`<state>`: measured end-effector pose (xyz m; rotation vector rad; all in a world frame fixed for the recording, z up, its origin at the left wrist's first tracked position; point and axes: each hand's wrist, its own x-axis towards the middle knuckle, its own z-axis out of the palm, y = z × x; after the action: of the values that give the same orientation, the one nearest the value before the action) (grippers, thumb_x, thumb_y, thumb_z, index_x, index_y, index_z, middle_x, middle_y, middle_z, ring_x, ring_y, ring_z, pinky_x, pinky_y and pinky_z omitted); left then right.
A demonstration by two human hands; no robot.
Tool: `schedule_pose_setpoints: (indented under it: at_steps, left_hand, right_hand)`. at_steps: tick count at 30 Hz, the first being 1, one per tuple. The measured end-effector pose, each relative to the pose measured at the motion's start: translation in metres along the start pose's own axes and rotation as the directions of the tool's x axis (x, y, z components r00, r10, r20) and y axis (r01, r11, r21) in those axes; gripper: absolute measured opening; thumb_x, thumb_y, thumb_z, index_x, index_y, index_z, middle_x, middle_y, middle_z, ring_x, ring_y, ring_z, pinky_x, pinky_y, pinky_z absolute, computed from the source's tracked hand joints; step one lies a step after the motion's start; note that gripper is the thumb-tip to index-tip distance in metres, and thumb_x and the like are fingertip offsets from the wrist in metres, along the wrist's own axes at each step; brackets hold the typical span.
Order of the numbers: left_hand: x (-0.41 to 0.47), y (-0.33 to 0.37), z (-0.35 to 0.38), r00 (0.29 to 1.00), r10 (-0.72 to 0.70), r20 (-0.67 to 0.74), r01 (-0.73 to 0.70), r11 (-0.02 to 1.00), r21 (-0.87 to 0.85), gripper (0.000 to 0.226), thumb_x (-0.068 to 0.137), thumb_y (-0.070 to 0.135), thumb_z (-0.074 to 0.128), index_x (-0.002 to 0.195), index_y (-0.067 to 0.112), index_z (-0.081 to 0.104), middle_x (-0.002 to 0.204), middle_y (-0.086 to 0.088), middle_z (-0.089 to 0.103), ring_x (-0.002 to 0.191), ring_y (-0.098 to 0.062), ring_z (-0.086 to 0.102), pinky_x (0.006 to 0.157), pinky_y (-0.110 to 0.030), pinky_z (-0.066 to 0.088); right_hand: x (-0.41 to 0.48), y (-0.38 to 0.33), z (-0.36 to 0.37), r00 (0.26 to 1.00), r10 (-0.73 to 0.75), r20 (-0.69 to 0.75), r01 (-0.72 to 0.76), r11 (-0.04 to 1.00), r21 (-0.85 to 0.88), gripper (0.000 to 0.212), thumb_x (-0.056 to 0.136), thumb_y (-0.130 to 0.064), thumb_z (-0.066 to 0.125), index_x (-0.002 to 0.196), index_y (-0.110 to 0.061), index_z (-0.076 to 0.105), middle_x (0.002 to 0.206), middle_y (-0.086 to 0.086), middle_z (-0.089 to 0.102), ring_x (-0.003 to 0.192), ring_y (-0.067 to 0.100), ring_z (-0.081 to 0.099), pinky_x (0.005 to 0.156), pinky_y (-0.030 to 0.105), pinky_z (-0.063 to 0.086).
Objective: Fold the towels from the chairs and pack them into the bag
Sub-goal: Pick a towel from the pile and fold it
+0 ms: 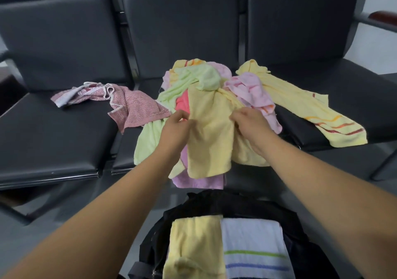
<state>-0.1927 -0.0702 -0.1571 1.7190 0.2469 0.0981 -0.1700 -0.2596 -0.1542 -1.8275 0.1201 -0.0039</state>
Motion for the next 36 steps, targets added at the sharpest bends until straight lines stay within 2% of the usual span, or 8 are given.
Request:
schedule_pose_setpoints:
  at_steps: [6,9,14,20,24,28,31,36]
  left_hand:
    - [-0.018,0.015,-0.001,0.921,-0.279,0.274,0.384,0.773,-0.504,0.03,0.097,0.025,0.059,0.112,-0.001,0.061,0.096,-0.014,0.062,0.082,-0.027,0.063,0.079,-0.04,0.055]
    - [-0.027,0.025,0.006,0.876,-0.272,0.399,0.445,0.775,-0.448,0.051,0.097,0.046,0.059,0.114,-0.002,0.064,0.093,-0.01,0.07,0.086,-0.024,0.069,0.078,-0.039,0.059]
    - [-0.039,0.03,0.021,0.927,-0.149,0.344,0.294,0.857,-0.423,0.034,0.096,0.003,0.062,0.128,-0.009,0.06,0.108,-0.021,0.072,0.086,-0.028,0.073,0.071,-0.037,0.062]
    - [-0.073,0.047,0.009,0.808,-0.025,0.588,0.234,0.931,-0.281,0.044,0.084,-0.001,0.068,0.128,0.001,0.063,0.113,-0.017,0.073,0.1,-0.029,0.072,0.093,-0.041,0.059]
    - [-0.084,0.04,0.005,0.775,-0.145,0.615,0.34,0.916,-0.212,0.042,0.088,0.028,0.065,0.124,0.006,0.066,0.117,-0.011,0.071,0.104,-0.024,0.069,0.086,-0.036,0.058]
    - [-0.072,0.032,-0.003,0.802,-0.279,0.529,0.532,0.737,-0.417,0.063,0.1,0.057,0.048,0.129,0.003,0.063,0.11,-0.013,0.075,0.095,-0.027,0.075,0.079,-0.038,0.06]
    - [-0.065,0.027,0.0,0.843,-0.308,0.441,0.513,0.707,-0.486,0.054,0.102,0.045,0.053,0.127,-0.002,0.061,0.095,-0.012,0.076,0.079,-0.023,0.076,0.065,-0.031,0.061]
    - [-0.071,0.033,0.012,0.85,-0.168,0.499,0.405,0.814,-0.415,0.039,0.094,0.014,0.061,0.13,-0.001,0.062,0.123,-0.02,0.07,0.11,-0.032,0.07,0.087,-0.041,0.061]
  right_hand:
    - [-0.036,-0.035,-0.022,0.959,-0.096,0.268,0.035,0.974,0.223,0.007,0.089,-0.018,0.065,0.082,-0.016,0.066,0.089,0.007,0.054,0.089,0.023,0.052,0.08,0.04,0.042]
    - [-0.059,-0.041,-0.029,0.897,-0.087,0.433,0.052,0.994,0.092,0.011,0.095,-0.007,0.064,0.085,-0.012,0.067,0.089,0.007,0.059,0.089,0.021,0.056,0.083,0.038,0.046]
    - [-0.075,-0.04,-0.036,0.914,0.025,0.405,-0.032,0.999,0.009,0.019,0.096,-0.009,0.065,0.105,0.007,0.068,0.09,0.013,0.067,0.084,0.026,0.065,0.09,0.042,0.054]
    - [-0.059,-0.041,-0.036,0.919,0.223,0.324,-0.351,0.837,0.419,0.048,0.089,-0.052,0.072,0.126,-0.021,0.07,0.116,0.007,0.076,0.104,0.026,0.073,0.097,0.048,0.057]
    - [-0.061,-0.04,-0.033,0.945,0.134,0.299,-0.27,0.835,0.479,0.031,0.094,-0.009,0.068,0.125,-0.004,0.068,0.115,0.014,0.076,0.106,0.027,0.074,0.099,0.043,0.057]
    - [-0.082,-0.05,-0.041,0.849,-0.051,0.527,-0.182,0.907,0.38,0.035,0.09,-0.006,0.069,0.124,0.002,0.067,0.12,0.018,0.073,0.111,0.03,0.072,0.097,0.037,0.058]
    - [-0.091,-0.05,-0.045,0.742,0.015,0.67,-0.229,0.945,0.232,0.036,0.084,-0.008,0.071,0.119,0.003,0.068,0.12,0.021,0.072,0.11,0.03,0.071,0.096,0.036,0.059]
    - [-0.081,-0.033,-0.046,0.84,0.168,0.515,-0.386,0.853,0.351,0.031,0.096,-0.031,0.067,0.117,-0.008,0.07,0.106,0.01,0.073,0.089,0.023,0.074,0.082,0.038,0.059]
